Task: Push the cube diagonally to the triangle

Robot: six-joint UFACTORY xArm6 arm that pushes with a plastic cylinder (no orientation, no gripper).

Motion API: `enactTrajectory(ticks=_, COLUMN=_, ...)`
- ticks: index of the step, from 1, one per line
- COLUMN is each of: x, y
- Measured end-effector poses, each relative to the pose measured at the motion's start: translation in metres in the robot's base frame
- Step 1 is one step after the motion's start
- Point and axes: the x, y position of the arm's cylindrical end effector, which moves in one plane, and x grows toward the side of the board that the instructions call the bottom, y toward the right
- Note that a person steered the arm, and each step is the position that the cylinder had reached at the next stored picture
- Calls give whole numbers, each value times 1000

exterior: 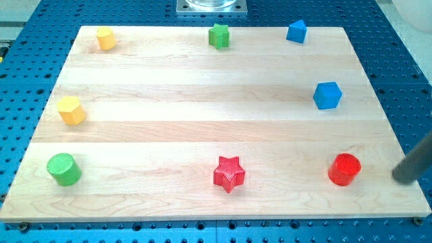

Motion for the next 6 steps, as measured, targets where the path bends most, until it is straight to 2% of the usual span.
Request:
enactTrajectory(ticks=1, x=-81, y=2)
enactTrajectory(ticks=2, x=-118, y=1)
enactTrajectory(ticks=5, x=-129, y=-134)
enactTrajectory(ticks=6, x=-131, y=-84)
